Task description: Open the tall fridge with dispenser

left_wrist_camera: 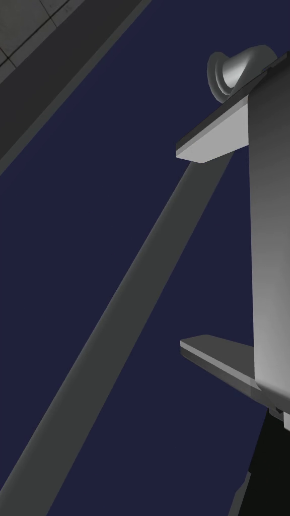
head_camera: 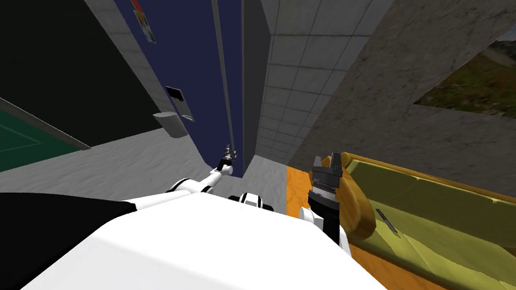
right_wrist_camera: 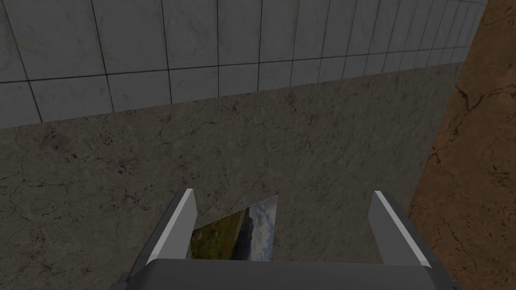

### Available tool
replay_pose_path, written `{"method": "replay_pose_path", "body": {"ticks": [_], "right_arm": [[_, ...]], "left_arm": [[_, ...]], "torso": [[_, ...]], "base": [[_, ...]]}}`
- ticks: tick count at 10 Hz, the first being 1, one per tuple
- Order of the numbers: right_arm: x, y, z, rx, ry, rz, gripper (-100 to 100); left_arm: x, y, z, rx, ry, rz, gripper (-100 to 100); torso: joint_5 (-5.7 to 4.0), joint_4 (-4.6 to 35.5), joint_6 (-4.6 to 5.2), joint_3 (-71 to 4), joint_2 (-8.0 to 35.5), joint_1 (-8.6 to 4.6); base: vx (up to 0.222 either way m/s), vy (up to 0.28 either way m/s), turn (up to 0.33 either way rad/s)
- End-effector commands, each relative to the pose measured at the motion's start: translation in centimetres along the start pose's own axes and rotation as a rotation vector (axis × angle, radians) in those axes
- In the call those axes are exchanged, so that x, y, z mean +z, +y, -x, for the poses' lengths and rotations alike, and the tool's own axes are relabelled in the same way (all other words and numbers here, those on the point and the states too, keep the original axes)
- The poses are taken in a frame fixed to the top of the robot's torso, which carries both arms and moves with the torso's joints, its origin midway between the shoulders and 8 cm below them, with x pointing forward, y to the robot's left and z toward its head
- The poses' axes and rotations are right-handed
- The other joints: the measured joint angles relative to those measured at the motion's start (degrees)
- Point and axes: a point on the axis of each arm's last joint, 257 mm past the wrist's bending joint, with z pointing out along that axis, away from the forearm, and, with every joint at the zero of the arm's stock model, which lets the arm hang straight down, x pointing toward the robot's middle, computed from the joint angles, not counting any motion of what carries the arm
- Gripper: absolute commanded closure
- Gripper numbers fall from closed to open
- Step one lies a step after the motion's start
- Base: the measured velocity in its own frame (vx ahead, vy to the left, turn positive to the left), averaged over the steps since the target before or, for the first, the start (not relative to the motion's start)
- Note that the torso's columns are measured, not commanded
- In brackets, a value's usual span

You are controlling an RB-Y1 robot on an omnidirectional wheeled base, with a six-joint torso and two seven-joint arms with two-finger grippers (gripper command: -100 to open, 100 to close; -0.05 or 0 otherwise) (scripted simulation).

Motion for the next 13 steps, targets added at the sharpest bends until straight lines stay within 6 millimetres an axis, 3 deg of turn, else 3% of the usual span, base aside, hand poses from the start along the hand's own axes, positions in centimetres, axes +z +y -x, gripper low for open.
{"method": "replay_pose_path", "body": {"ticks": [1,2,7,13], "right_arm": [[0.0,0.0,0.0,0.000,0.000,0.000,0],[0.0,0.0,0.0,0.000,0.000,0.000,0],[0.0,0.0,0.0,0.000,0.000,0.000,0],[0.0,0.0,0.0,0.000,0.000,0.000,0]], "left_arm": [[-0.1,0.6,-0.7,-0.001,0.015,0.013,-100],[0.2,-0.4,0.0,-0.001,-0.003,-0.010,100],[0.3,-1.2,1.4,0.000,-0.035,-0.034,100],[0.2,-3.0,4.9,-0.008,-0.130,-0.092,100]], "torso": [[0.00,-0.02,0.05,-0.04,-0.09,-0.05],[0.07,-0.07,0.13,-0.03,-0.06,0.06],[-0.13,0.14,-0.06,0.02,0.03,-0.07],[0.02,-0.02,-0.05,0.12,0.24,-0.04]], "base": [[0.024,-0.025,0.057],[-0.049,0.021,-0.261],[-0.046,0.027,-0.108],[-0.068,0.033,-0.191]]}}
